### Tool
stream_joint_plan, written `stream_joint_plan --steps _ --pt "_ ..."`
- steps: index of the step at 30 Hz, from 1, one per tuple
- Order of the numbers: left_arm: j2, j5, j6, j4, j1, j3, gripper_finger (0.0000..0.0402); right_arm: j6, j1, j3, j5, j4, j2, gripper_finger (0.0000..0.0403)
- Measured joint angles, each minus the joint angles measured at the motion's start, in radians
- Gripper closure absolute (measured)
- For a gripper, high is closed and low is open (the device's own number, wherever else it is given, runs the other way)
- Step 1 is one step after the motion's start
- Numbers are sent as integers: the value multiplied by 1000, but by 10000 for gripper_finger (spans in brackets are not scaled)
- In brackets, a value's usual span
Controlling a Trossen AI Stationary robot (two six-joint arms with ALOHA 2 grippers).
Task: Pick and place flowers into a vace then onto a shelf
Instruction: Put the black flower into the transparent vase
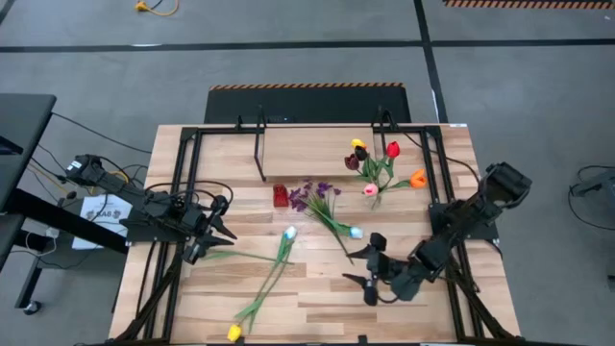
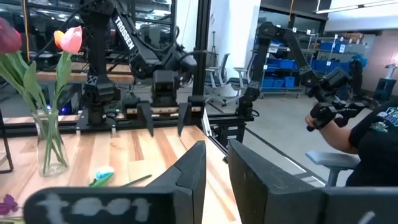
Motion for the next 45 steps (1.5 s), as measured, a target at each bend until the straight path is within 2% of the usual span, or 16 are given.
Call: stream_joint_plan --steps 5,16,20,29,35,39,45 --pt "0 26 60 0 0 0 345 74 -25 0 -2 14 71 152" --pt "0 26 201 5 0 0 345 74 -28 4 -26 228 221 152" --pt "0 38 228 45 0 0 345 70 -28 58 -28 247 309 152" --pt "0 114 149 73 0 0 345 -139 -34 283 -29 247 490 152" --pt "0 108 132 49 0 0 345 -216 -60 344 -41 249 520 152" --pt "0 107 153 43 0 0 345 -215 -95 344 -81 254 520 152" --pt "0 106 154 44 0 0 345 -154 -164 343 -243 320 520 152"
